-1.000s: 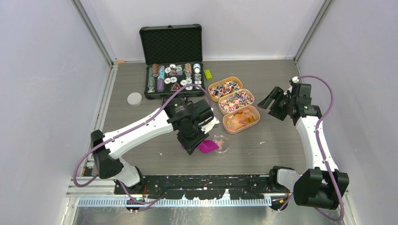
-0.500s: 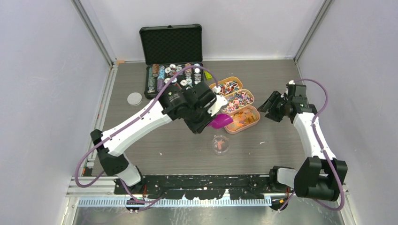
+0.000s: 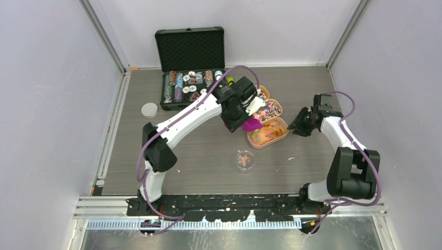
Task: Pack the candies
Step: Scoop the fake candies from the storage box.
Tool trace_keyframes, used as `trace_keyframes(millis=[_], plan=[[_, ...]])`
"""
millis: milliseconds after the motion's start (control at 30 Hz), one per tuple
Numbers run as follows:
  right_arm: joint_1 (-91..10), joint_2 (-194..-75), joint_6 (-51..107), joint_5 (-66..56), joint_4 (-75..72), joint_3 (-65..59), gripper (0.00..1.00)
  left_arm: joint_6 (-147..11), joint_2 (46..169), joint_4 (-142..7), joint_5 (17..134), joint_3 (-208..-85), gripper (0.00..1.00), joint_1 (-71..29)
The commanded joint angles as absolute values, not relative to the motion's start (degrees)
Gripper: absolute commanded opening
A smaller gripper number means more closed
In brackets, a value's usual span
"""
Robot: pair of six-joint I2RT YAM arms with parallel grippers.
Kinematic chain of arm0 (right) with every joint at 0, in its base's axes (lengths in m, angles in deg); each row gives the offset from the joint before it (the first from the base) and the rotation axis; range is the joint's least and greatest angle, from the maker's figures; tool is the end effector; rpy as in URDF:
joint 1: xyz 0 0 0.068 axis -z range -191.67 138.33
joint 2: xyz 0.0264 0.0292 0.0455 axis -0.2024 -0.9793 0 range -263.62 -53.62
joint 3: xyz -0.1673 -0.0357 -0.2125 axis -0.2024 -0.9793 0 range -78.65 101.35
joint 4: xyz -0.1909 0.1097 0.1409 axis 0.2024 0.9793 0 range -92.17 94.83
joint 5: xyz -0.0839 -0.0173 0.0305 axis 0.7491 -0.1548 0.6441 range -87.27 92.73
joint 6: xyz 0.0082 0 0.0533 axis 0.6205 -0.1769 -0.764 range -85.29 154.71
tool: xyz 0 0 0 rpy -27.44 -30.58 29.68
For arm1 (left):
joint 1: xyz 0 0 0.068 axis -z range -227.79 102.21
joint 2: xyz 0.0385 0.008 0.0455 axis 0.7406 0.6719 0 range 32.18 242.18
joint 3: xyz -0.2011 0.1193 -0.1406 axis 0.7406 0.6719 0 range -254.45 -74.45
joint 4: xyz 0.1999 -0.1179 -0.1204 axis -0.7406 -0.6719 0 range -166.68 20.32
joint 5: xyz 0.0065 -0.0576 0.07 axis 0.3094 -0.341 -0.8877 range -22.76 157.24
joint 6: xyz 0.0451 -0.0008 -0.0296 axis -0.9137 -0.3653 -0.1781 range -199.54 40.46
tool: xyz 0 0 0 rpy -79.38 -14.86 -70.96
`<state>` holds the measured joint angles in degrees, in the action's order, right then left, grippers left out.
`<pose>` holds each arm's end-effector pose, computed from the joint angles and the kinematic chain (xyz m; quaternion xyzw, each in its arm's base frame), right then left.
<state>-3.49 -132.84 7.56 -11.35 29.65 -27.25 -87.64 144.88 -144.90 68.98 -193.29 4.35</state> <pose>0.2686 -0.0299 0.2179 0.2602 0.9224 0.1595 0.2368 0.2436 -0.3150 0.3405 0.4957 0.8492 -0.0819 0.1627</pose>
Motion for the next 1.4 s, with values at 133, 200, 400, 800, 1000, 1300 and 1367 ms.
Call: trace_keyframes(millis=[133,200,400,800,1000,1300,1367], plan=[[-3.9,-136.7,4.8,-10.9,22.6,-27.1,0.36,-92.7,151.8,-145.4,72.3,-202.8,0.0,4.2],[-3.9,-137.8,4.6,-10.9,22.1,-27.2,0.36,-92.8,152.5,-145.4,72.5,-202.7,0.0,4.2],[-3.8,-140.4,4.6,-10.8,20.7,-27.6,0.33,-92.7,154.5,-144.9,72.6,-203.0,0.0,4.2],[-4.3,-142.3,5.1,-11.3,18.5,-28.8,0.26,-92.6,159.7,-144.8,73.8,-205.7,0.0,4.2],[-5.4,-143.0,5.0,-11.1,17.9,-29.1,0.22,-92.1,161.5,-142.1,74.0,-205.5,0.0,4.2],[-5.7,-143.2,4.9,-11.2,16.7,-31.1,0.12,-92.3,159.6,-135.0,73.7,-198.3,0.0,4.2],[-5.7,-143.4,4.9,-11.3,16.5,-31.3,0.1,-92.2,158.4,-132.3,73.1,-195.7,0.0,4.2]])
